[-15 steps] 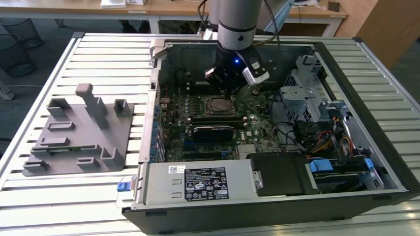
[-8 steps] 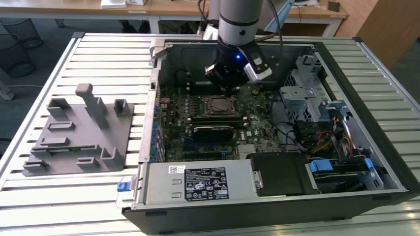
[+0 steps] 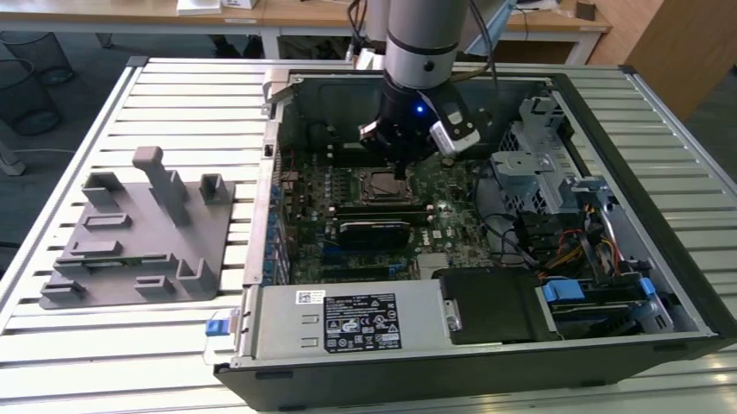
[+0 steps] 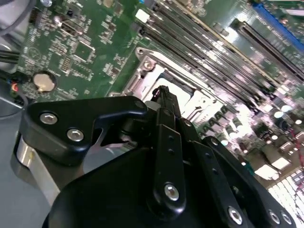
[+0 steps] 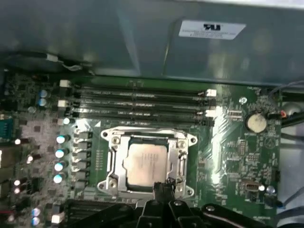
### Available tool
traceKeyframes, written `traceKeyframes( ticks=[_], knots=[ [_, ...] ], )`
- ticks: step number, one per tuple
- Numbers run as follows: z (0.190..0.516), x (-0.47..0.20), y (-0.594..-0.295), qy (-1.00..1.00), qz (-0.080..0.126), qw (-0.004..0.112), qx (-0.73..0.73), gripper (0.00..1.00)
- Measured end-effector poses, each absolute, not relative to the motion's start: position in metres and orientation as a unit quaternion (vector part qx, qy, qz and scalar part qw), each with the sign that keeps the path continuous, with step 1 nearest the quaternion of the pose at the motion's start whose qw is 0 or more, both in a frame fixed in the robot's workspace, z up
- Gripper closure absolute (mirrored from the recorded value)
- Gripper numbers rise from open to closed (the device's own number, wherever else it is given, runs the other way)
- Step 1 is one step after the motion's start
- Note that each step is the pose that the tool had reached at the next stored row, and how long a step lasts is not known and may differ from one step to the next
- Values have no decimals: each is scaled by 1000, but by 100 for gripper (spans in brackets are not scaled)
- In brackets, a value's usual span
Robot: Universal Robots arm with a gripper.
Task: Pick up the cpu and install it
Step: 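Install the second cpu locking lever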
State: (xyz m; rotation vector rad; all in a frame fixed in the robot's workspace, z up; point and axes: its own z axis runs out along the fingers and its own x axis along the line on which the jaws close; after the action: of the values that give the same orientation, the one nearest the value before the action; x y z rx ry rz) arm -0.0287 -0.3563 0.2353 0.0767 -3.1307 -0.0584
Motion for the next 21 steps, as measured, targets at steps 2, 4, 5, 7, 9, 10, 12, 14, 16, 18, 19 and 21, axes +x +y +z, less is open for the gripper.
traceKeyframes(
  ticks=[2,4,5,7,9,10,12,14,16,18,19,21],
  knots=[
    [239,-29,-356,-999,-19,8,24,89],
    [243,-29,-356,-999,-19,8,24,89],
    [244,-29,-357,-999,-19,9,24,89],
    [245,-29,-359,-999,-19,12,24,89],
    [245,-29,-361,-999,-19,14,24,89],
    [245,-29,-363,-999,-19,15,24,89],
    [245,-29,-368,-999,-20,17,24,89],
    [245,-29,-373,-999,-19,19,24,89],
    [244,-29,-379,-999,-20,19,24,89],
    [244,-29,-384,-999,-20,19,24,89],
    [244,-30,-386,-999,-20,19,24,89],
    [244,-33,-388,-999,-20,19,24,89]
  ],
)
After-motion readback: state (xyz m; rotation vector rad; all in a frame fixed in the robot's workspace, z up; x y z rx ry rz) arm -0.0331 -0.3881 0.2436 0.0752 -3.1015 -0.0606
